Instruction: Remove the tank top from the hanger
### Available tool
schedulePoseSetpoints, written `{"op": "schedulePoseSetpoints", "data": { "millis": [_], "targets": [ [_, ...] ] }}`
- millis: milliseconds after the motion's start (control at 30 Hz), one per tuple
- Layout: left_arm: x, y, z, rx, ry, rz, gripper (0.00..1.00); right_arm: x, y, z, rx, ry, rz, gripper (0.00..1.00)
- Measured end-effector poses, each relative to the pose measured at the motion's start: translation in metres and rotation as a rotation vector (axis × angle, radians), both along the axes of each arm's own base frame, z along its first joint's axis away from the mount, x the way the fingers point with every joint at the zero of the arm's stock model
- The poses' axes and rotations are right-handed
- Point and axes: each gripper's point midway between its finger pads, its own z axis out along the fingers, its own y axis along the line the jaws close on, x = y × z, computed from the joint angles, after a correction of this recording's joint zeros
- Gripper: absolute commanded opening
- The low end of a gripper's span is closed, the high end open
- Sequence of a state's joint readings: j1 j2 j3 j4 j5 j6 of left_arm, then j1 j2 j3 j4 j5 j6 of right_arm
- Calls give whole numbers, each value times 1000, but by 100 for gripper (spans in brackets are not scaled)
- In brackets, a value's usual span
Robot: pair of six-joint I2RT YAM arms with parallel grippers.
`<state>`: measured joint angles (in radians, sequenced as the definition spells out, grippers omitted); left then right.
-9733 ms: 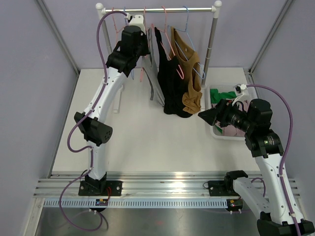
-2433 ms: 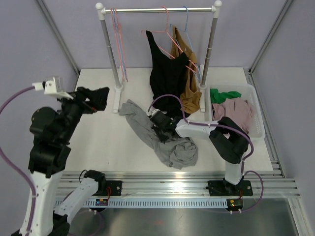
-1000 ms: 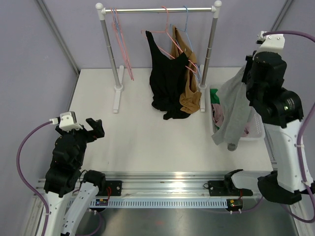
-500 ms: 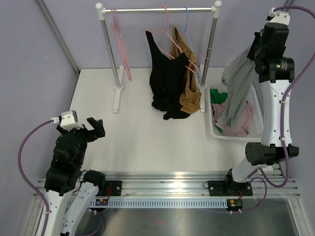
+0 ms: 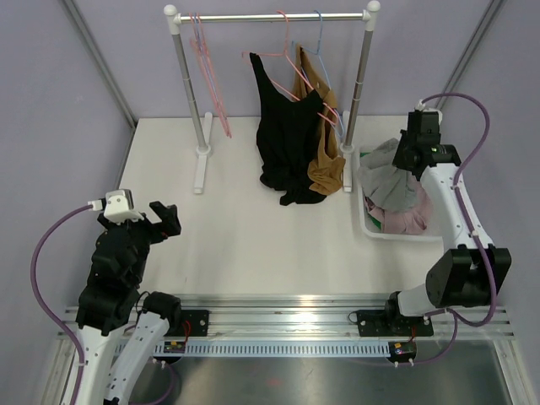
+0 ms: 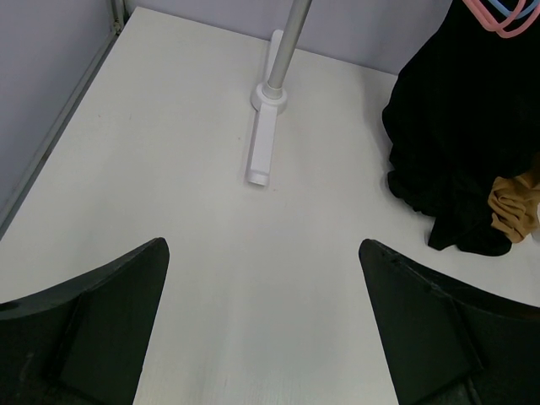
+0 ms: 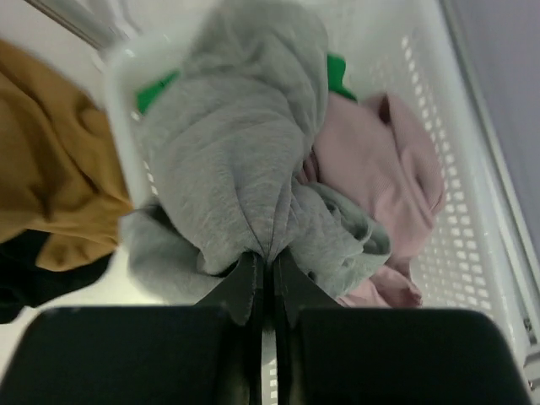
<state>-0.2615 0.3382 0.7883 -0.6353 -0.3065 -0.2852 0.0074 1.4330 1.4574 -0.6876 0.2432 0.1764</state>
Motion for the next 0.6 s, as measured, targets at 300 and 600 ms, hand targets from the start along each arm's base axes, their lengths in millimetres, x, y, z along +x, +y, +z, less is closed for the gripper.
{"op": "schedulePoseSetpoints", "data": {
  "millis": [300,600],
  "targets": [
    [4,-22,38,-45,2,-104,99,11,-14,-141,30,339,-70,0],
    [23,-58,132,-144,-72,-248,99,10,-24,-153,13,387,-127,66]
  ]
}}
